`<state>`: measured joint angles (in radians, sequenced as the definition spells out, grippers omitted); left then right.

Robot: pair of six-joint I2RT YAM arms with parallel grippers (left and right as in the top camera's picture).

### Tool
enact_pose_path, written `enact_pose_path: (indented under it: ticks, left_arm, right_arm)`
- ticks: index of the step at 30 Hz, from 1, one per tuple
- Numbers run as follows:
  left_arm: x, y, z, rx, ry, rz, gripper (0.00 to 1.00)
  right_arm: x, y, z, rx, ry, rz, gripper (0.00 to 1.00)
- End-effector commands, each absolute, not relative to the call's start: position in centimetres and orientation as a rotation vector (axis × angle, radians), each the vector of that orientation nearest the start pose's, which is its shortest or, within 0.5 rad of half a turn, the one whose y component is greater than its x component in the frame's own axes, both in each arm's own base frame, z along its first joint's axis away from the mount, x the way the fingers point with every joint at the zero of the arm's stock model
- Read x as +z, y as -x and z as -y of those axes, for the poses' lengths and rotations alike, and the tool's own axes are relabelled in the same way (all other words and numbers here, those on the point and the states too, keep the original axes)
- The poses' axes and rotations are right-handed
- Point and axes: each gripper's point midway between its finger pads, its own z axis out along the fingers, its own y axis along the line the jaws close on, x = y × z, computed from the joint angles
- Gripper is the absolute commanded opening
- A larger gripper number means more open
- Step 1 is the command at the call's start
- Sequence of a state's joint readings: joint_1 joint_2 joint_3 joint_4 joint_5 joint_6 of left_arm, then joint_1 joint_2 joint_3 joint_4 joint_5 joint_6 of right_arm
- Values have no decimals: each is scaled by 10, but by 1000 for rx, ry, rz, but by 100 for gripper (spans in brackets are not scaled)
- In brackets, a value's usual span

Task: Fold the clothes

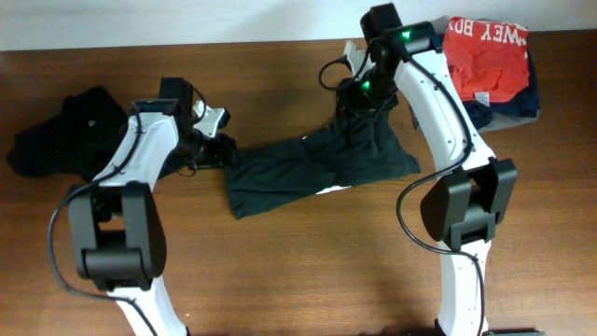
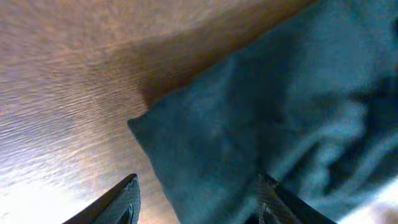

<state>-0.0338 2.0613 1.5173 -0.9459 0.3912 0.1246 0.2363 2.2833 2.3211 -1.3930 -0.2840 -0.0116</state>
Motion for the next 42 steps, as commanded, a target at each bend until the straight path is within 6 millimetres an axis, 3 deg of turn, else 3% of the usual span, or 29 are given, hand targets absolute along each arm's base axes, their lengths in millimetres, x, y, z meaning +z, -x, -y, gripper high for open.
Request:
enact_pose_path:
  ticks: [1,5,9,13,21,33,35,36,39,42]
  left_arm:
    - [17,-399,77,-567,-297,-3018,59]
    - [7,-406,77,-559,-299,-3007,59]
    - [8,-425,78,-539,-313,-2927,23]
    - [10,-438,80,-534,-324,-2870,1]
    - [12,-449,76,-508,-318,-2828,1]
    - [55,-506,13,-408,-175,-2652,1]
    - [61,-511,8,-399,-165,-2634,12]
    - [64,-514,5,-396,-161,-2626,28]
    - [70,-518,2,-390,-157,-2611,99]
    - [71,-517,3,-391,-158,-2614,99]
  right_arm:
    - [158,-461,-162,471,432,-2876,55]
    - [157,-460,-161,470,432,-2883,55]
    - [157,-460,-161,470,432,-2882,55]
    - [156,-460,-160,463,431,-2886,55]
    - [155,-459,-157,437,428,-2895,55]
    - [152,-462,-148,356,394,-2908,59]
    - [152,-463,-143,355,381,-2910,60]
    - [151,-464,-142,355,375,-2911,61]
    - [149,-466,-132,352,347,-2916,66]
    - [141,-470,-125,350,328,-2918,66]
